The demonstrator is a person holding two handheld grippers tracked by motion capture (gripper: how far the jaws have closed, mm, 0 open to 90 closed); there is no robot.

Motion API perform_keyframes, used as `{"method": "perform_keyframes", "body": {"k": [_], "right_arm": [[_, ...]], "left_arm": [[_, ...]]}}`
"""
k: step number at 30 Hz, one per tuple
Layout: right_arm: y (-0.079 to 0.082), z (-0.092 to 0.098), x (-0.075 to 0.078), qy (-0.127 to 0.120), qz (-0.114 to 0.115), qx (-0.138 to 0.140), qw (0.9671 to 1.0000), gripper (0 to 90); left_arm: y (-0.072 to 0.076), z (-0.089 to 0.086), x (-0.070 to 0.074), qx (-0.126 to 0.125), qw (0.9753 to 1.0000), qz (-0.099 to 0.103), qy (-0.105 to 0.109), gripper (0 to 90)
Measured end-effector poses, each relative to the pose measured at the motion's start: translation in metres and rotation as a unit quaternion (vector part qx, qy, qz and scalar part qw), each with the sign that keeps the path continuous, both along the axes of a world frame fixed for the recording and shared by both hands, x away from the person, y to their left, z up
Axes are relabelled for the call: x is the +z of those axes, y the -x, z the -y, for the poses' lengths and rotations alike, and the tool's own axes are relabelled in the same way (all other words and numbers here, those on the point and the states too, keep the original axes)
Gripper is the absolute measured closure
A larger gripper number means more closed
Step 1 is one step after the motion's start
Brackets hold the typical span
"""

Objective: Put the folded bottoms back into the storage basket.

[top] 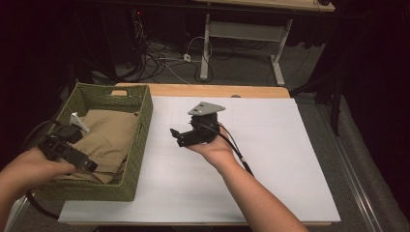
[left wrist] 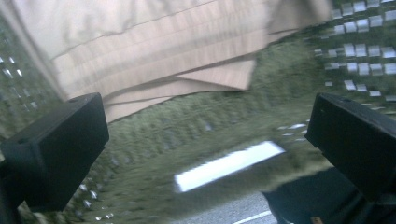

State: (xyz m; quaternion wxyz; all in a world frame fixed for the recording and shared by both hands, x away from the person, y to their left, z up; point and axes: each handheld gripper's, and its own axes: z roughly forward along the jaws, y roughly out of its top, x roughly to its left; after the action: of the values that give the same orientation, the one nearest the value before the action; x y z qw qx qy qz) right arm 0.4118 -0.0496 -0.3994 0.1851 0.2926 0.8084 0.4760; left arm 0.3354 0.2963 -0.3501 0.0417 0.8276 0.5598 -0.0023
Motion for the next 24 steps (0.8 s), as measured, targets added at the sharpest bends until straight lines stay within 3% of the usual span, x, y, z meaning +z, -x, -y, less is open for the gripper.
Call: {"method": "perform_keyframes", "body": {"k": [6, 14, 20, 24], "right_arm": [[0.014, 0.048, -0.012, 0.009, 0.016, -0.021, 0.9996, 0.2], [0.031, 0.104, -0.031, 0.013, 0.02, -0.052, 0.9984, 0.2], [0.046, 0.137, -0.042, 0.015, 0.02, -0.068, 0.9973, 0.2], [0.057, 0.159, -0.051, 0.02, 0.015, -0.084, 0.9962, 0.2]], "left_arm": [[-0.001, 0.04, 0.012, -0.019, 0.9998, 0.008, -0.001, 0.0], [-0.009, 0.098, 0.02, -0.064, 0.9978, 0.017, -0.001, 0.0], [-0.019, 0.135, 0.017, -0.097, 0.9951, 0.019, 0.002, 0.0], [-0.025, 0.161, 0.013, -0.125, 0.9918, 0.026, -0.007, 0.0]]}}
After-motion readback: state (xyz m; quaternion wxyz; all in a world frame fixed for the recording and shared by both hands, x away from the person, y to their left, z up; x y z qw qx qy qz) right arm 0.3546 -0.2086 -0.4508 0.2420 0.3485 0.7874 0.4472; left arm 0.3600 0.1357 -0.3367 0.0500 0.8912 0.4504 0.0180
